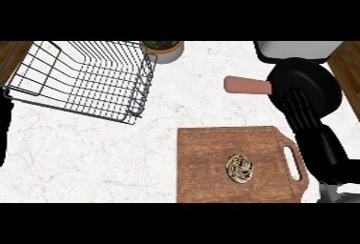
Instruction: Pick the cupcake from the cutting board and place it in the pot
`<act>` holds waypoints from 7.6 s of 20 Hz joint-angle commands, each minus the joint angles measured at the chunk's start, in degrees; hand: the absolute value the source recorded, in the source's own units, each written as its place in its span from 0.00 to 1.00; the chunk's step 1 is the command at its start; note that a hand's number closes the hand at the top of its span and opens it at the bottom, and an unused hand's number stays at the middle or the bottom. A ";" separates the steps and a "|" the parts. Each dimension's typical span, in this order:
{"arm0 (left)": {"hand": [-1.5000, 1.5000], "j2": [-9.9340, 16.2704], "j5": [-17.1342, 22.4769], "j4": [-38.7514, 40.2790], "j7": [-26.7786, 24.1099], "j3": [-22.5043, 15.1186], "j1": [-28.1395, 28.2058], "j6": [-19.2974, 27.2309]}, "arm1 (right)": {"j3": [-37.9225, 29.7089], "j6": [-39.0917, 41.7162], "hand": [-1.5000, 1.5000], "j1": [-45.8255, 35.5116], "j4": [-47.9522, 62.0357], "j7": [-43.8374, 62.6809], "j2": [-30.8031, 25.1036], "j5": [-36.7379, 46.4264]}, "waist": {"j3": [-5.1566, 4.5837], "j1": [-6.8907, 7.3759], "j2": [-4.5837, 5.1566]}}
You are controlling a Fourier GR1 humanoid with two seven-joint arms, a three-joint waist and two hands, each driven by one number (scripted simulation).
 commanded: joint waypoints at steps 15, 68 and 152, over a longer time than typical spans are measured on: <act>0.50 -7.32 3.79 -12.69 14.47 -3.36 -8.79 0.63 | -6.76 3.02 0.00 -6.98 28.95 -36.76 -4.31 19.46 | 1.02 0.13 0.16; 0.50 -15.85 -4.41 -17.21 16.65 0.40 -4.59 -3.11 | 19.77 20.95 0.00 -6.89 9.83 19.92 0.59 60.90 | 0.93 -0.08 0.10; 0.50 -21.83 -12.47 -16.79 21.98 3.42 -10.55 -5.52 | -26.95 -16.80 1.00 -41.56 55.35 17.97 -2.11 74.83 | 1.03 0.91 0.84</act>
